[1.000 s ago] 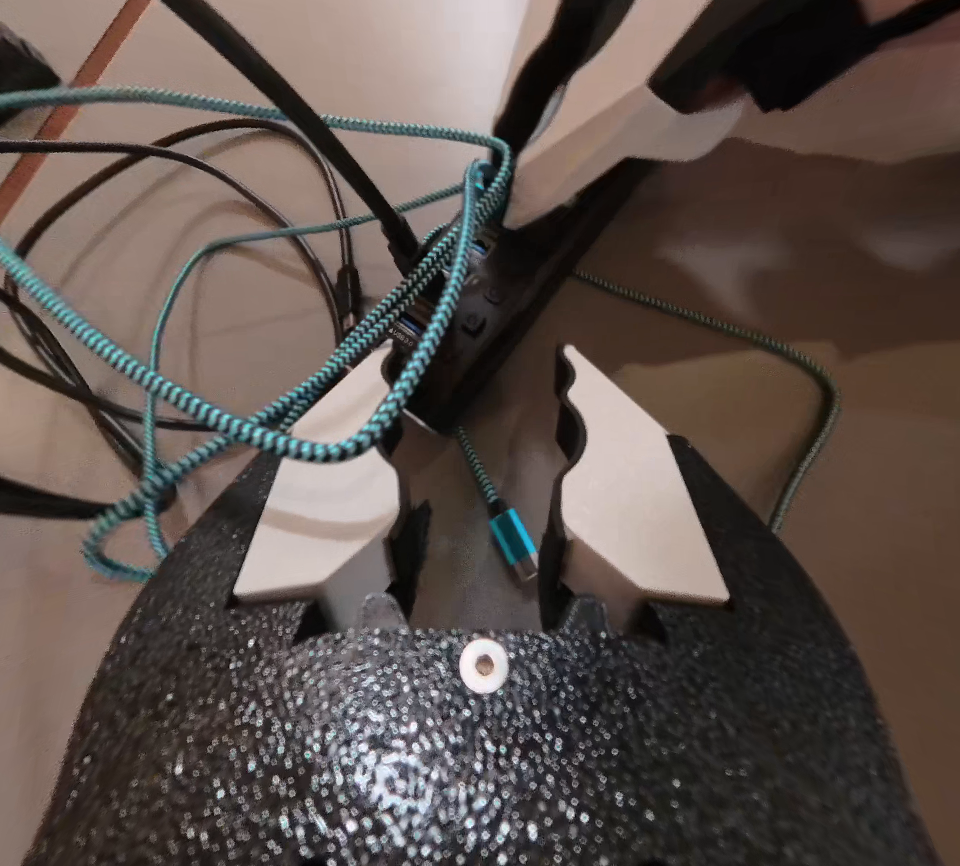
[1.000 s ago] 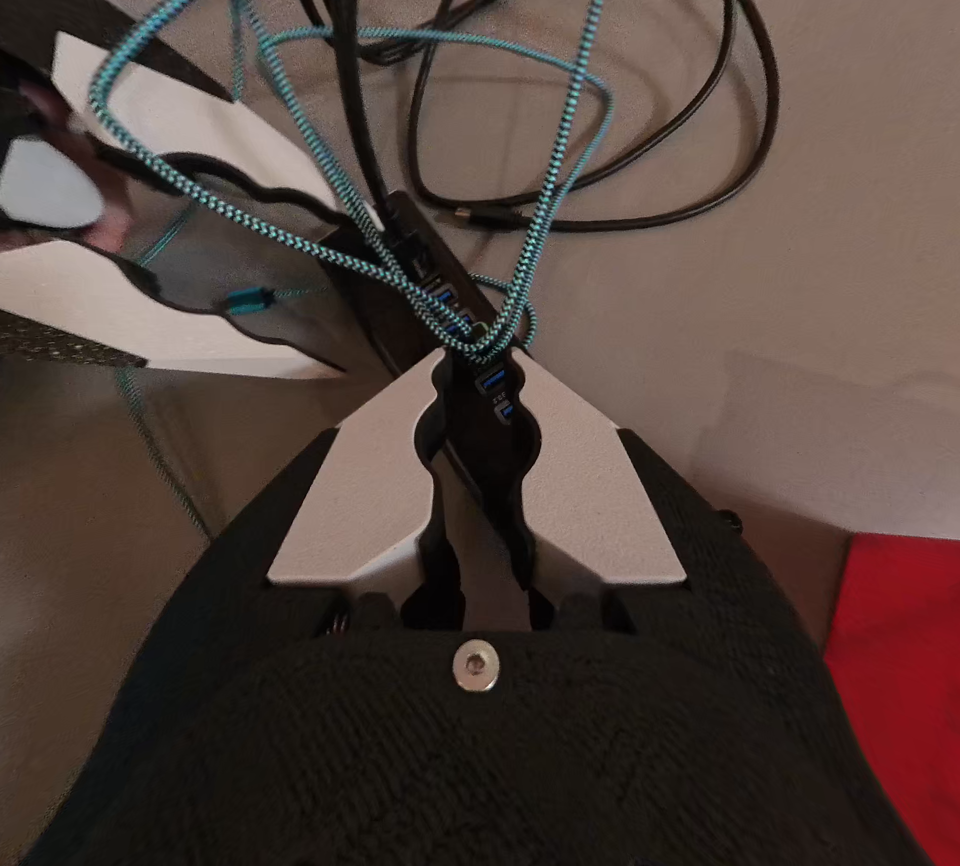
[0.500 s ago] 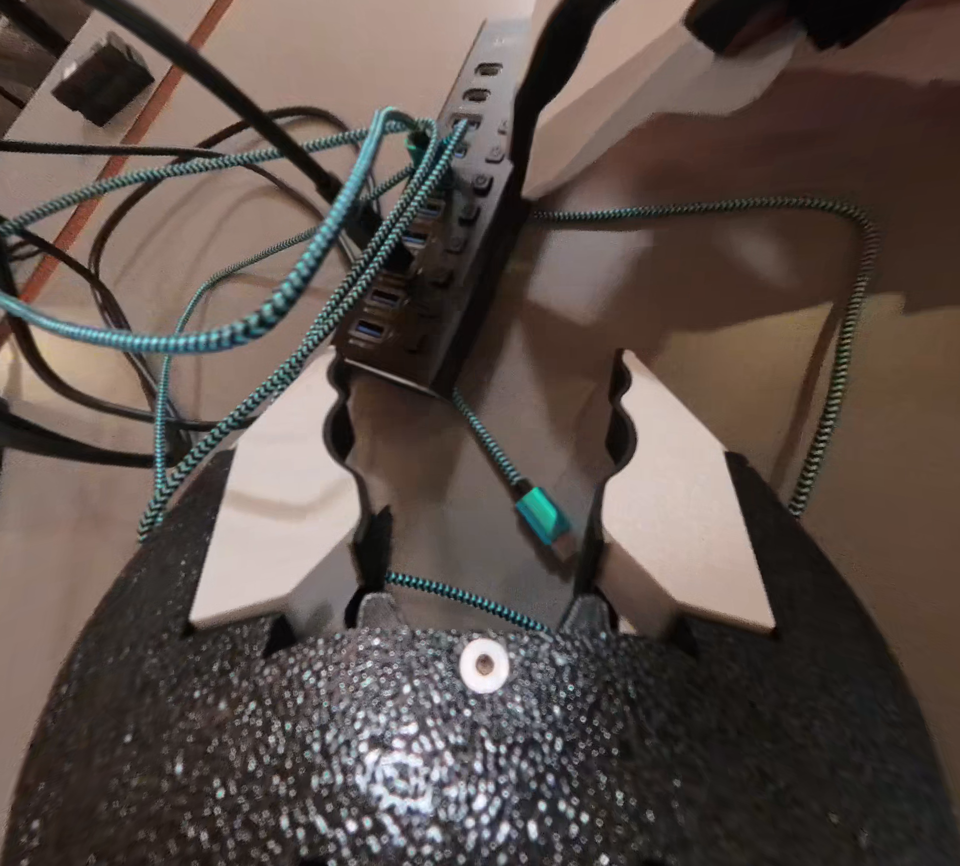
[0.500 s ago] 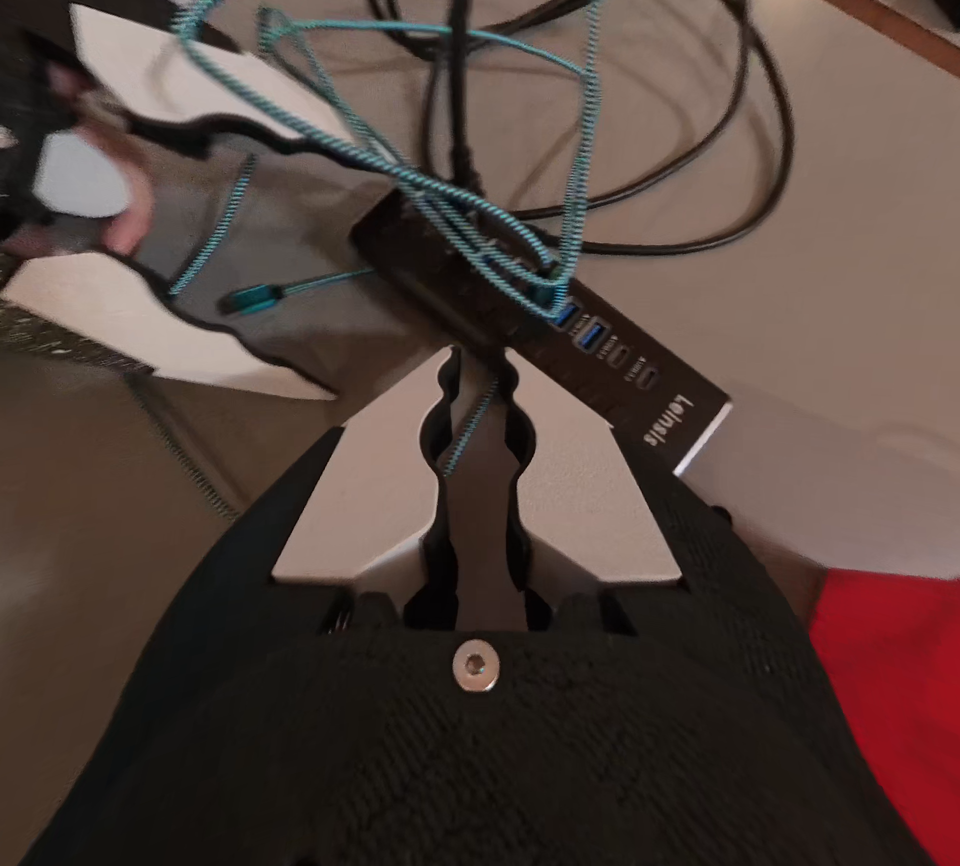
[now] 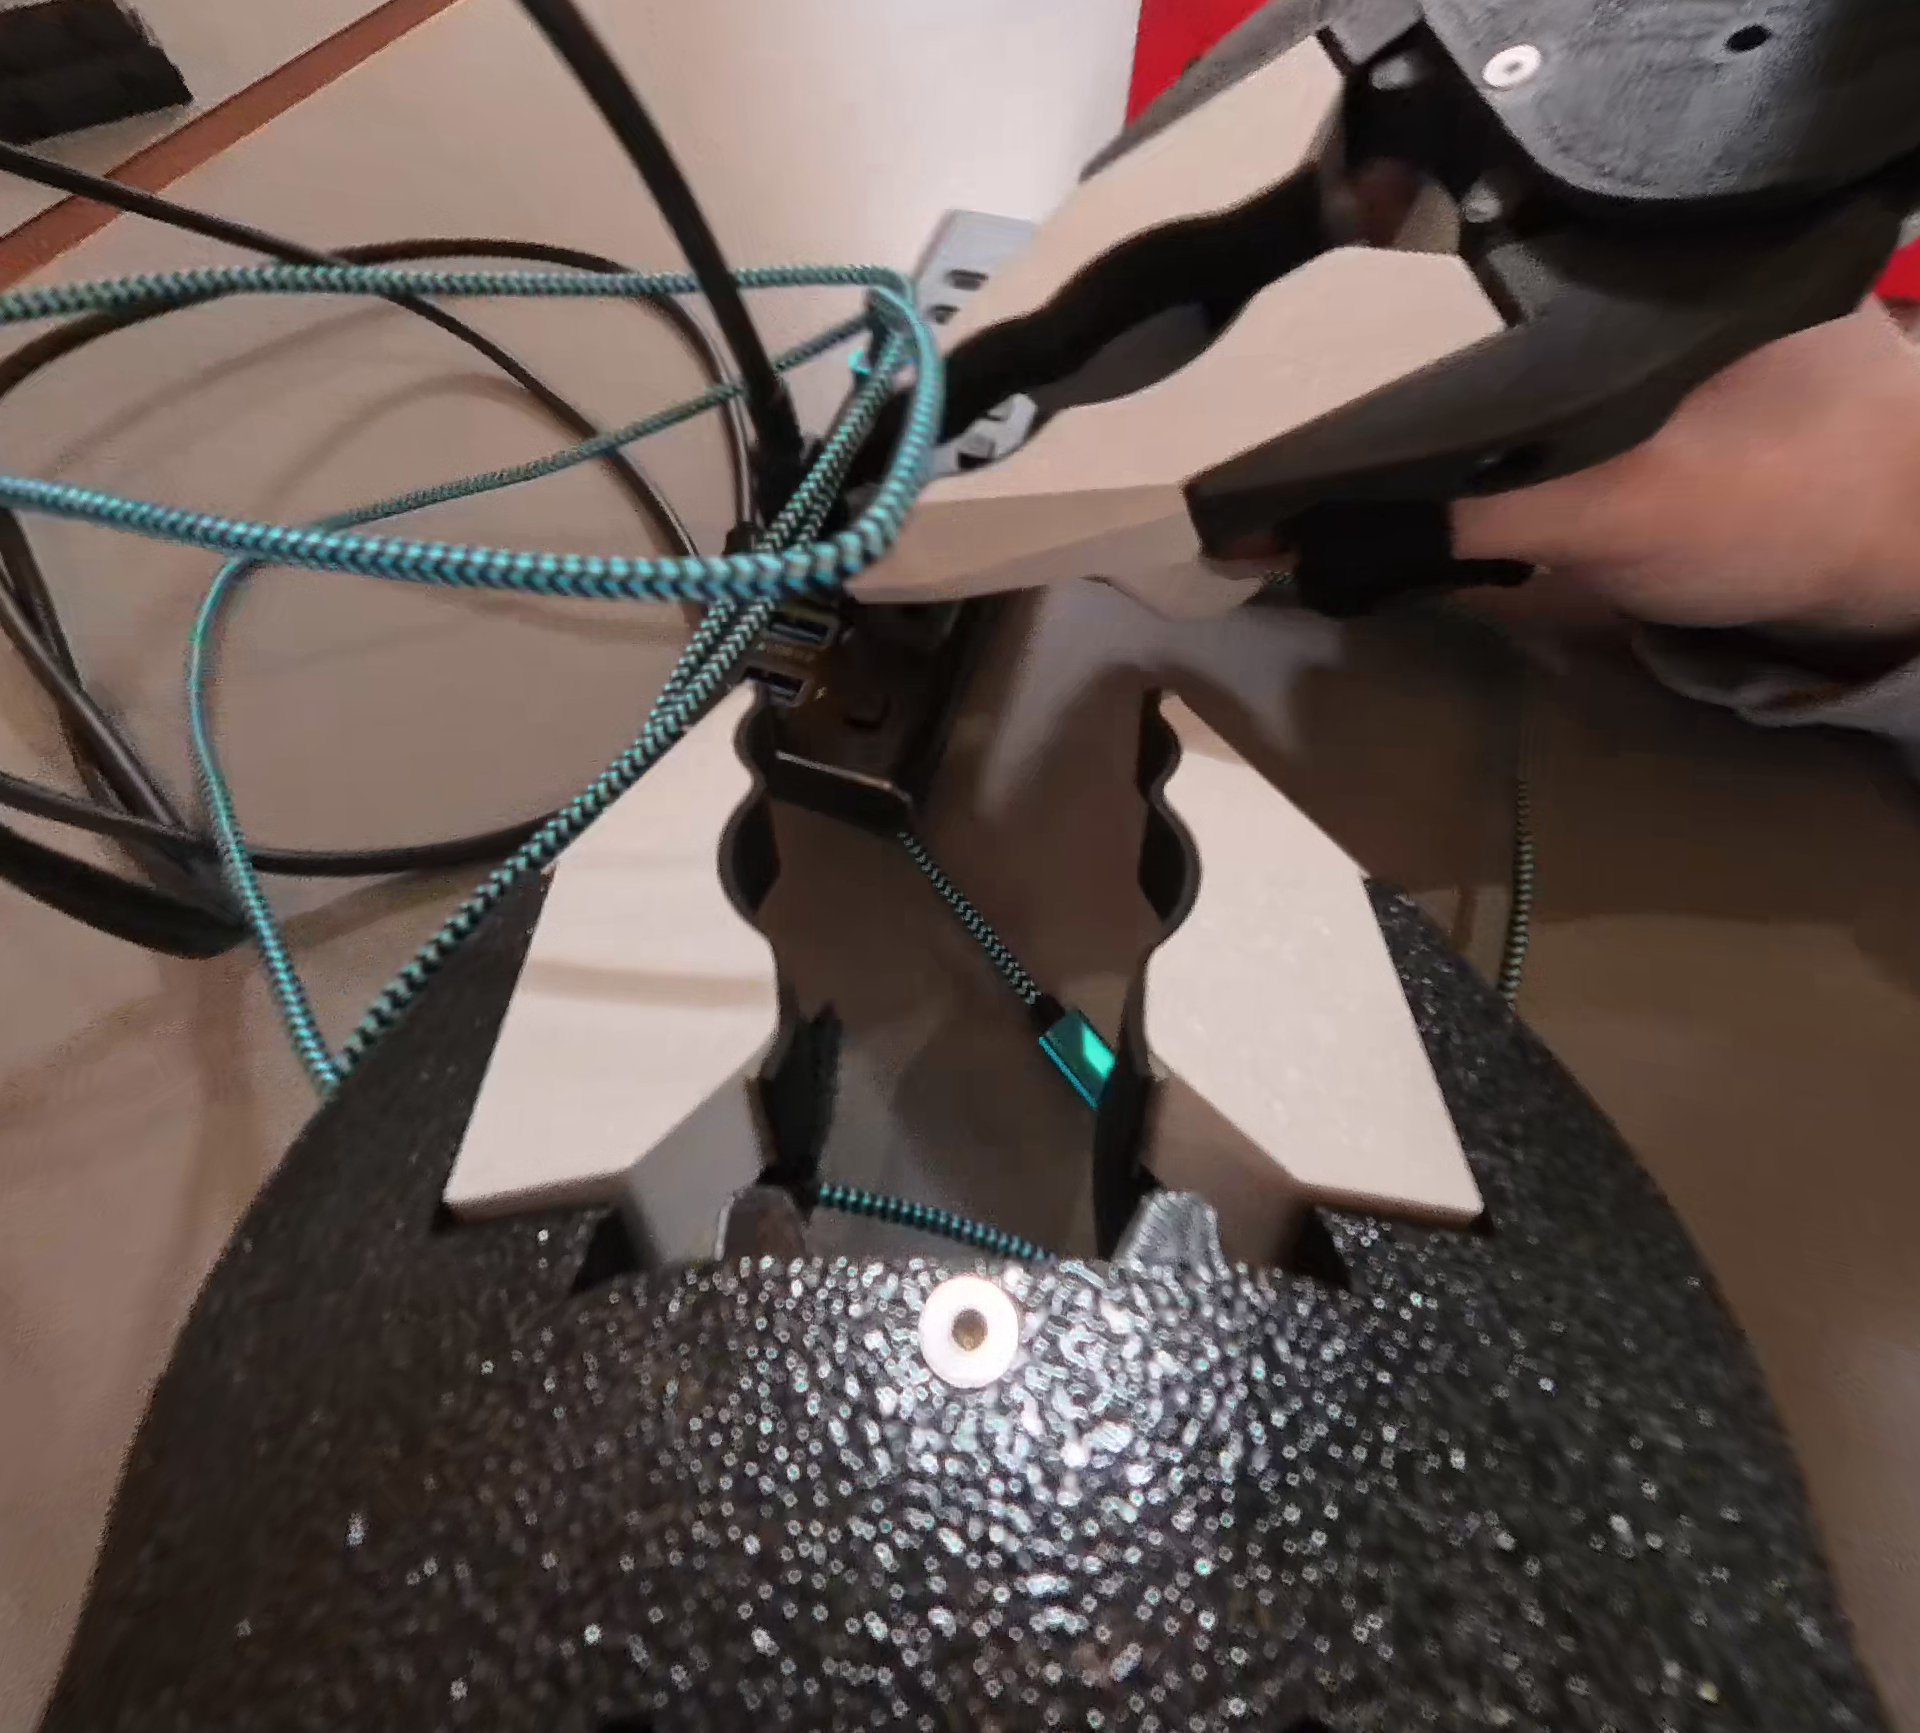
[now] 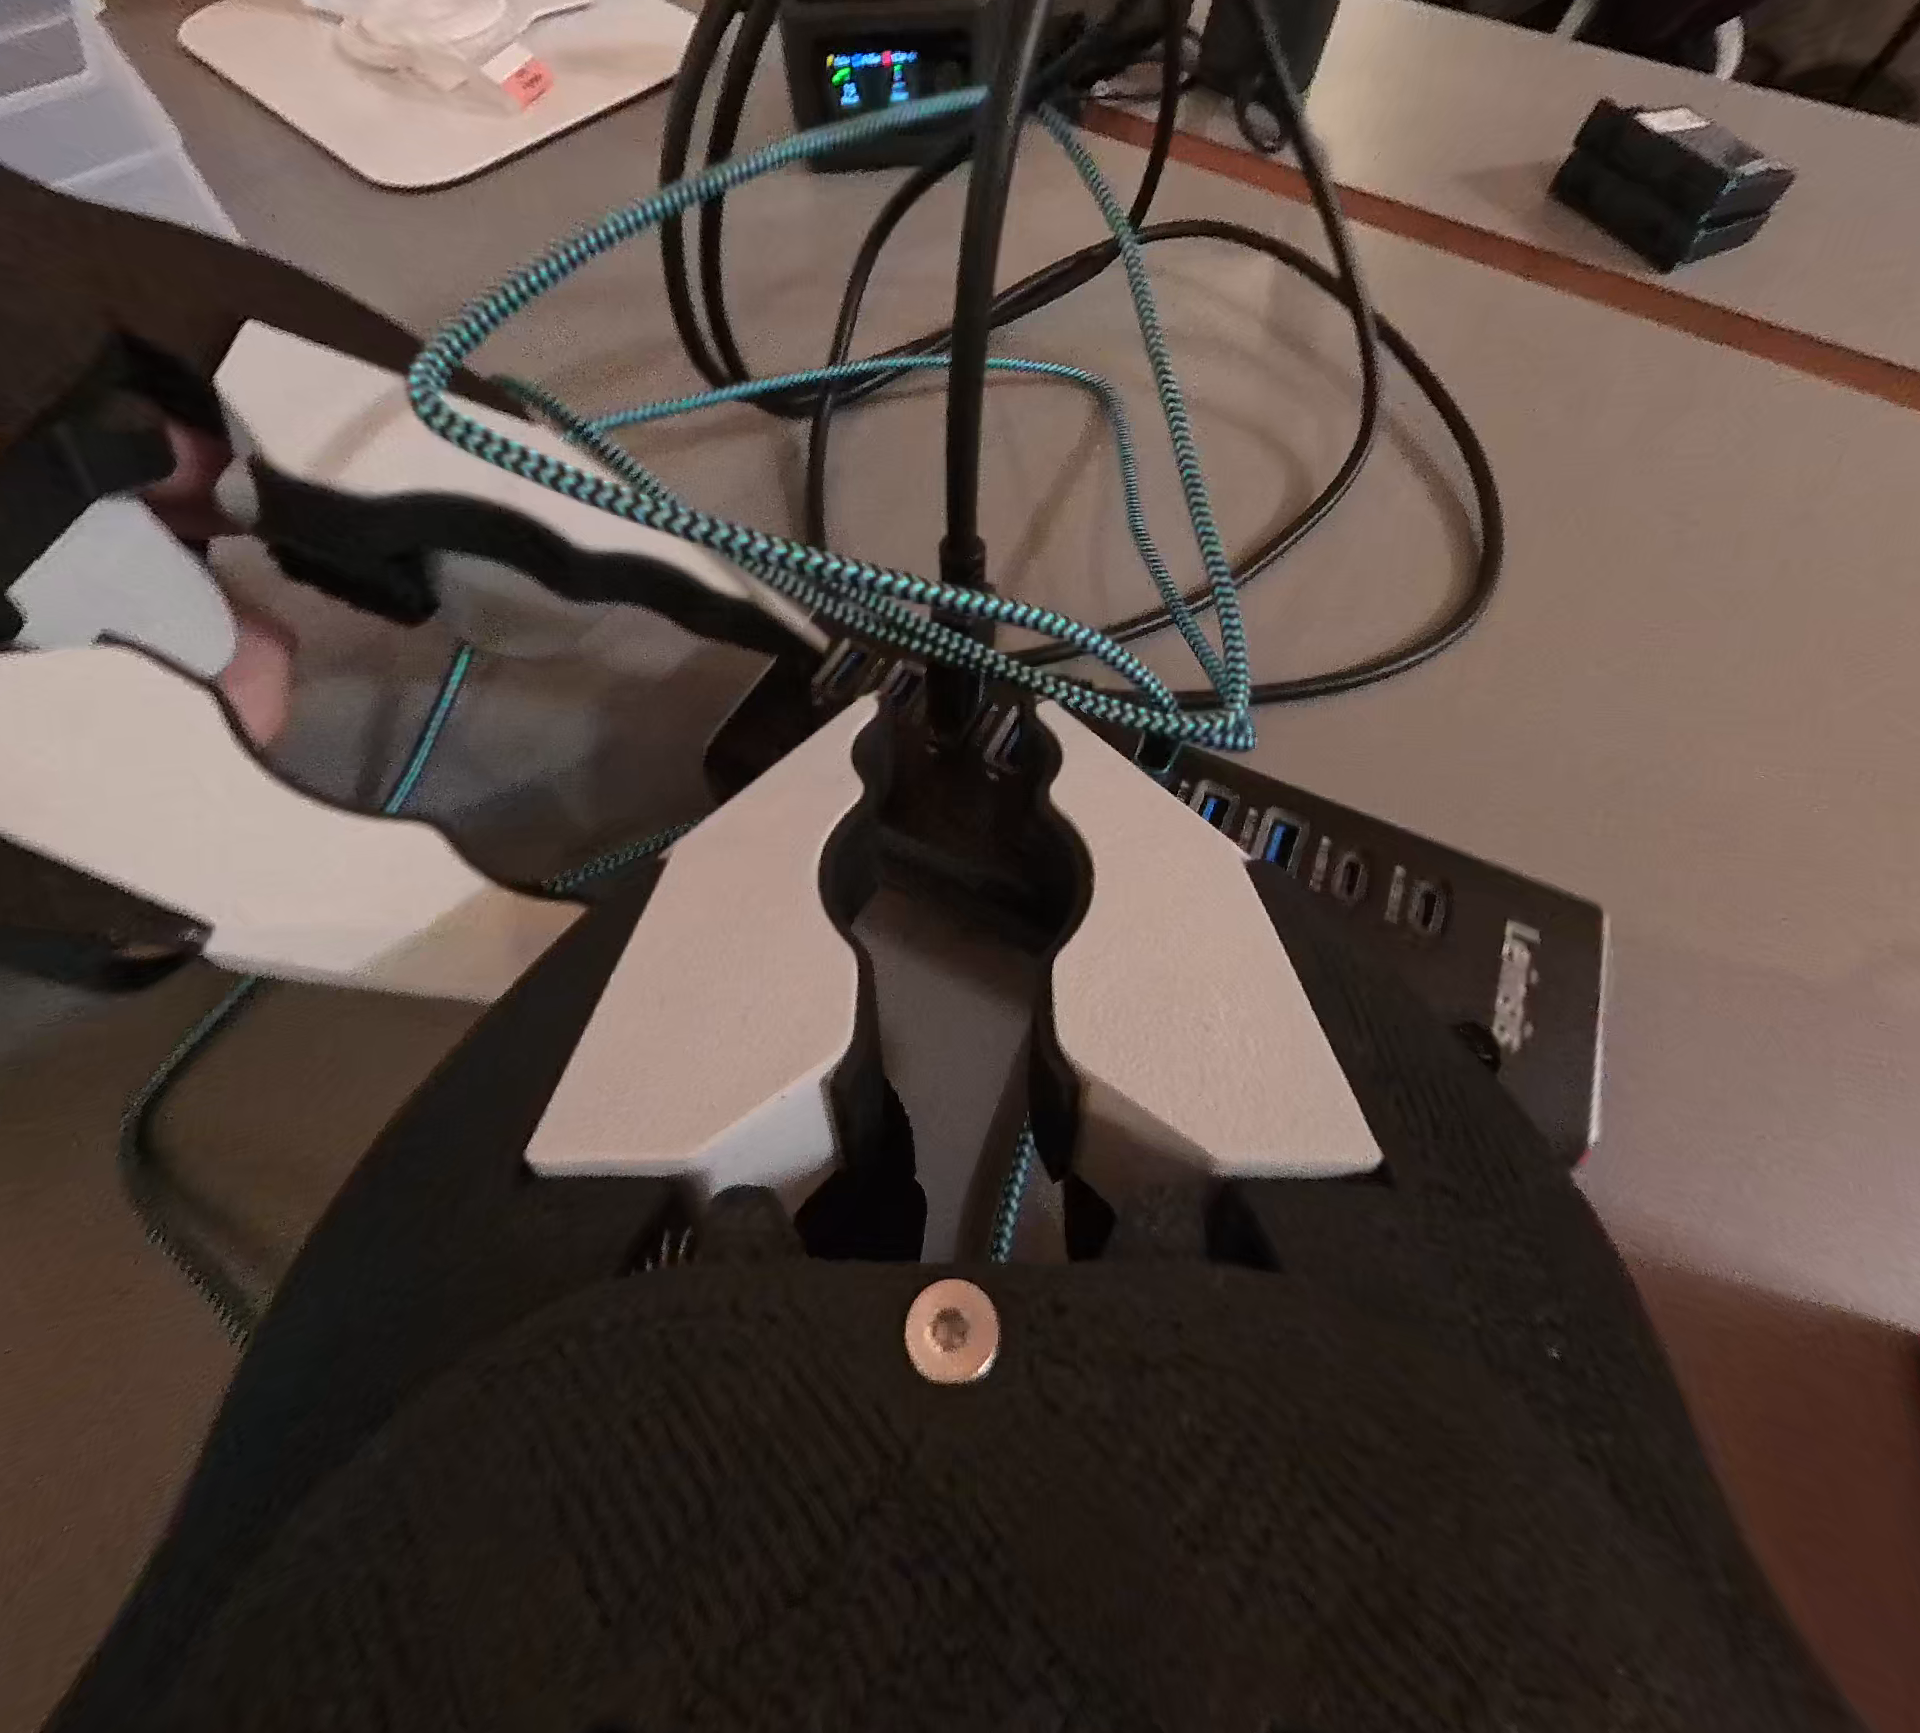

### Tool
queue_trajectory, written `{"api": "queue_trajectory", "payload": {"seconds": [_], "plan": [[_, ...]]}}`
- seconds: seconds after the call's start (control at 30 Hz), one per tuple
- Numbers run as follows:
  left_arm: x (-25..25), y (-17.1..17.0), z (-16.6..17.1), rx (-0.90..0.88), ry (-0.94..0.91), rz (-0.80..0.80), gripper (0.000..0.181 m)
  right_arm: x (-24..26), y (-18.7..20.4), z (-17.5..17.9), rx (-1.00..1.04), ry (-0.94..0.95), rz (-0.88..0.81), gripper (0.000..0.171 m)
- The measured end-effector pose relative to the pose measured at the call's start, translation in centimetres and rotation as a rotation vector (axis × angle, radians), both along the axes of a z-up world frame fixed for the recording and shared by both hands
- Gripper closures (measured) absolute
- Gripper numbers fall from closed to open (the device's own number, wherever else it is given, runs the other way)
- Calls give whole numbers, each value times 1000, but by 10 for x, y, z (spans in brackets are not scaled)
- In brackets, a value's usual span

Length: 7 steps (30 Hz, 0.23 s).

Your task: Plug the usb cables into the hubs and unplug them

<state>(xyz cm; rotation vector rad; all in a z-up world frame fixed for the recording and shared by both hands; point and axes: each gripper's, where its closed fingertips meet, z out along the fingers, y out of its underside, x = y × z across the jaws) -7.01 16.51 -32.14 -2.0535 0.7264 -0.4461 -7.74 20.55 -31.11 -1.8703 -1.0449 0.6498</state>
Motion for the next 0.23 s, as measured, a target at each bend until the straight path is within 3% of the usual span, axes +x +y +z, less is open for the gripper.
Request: {"api": "queue_trajectory", "payload": {"seconds": [0.03,0.23], "plan": [[1,-1,0,0,6,-9,115,-1,3,2,8,9,-11,148],[13,-5,1,3,-12,-52,122,-11,14,5,-9,44,-39,148]]}}
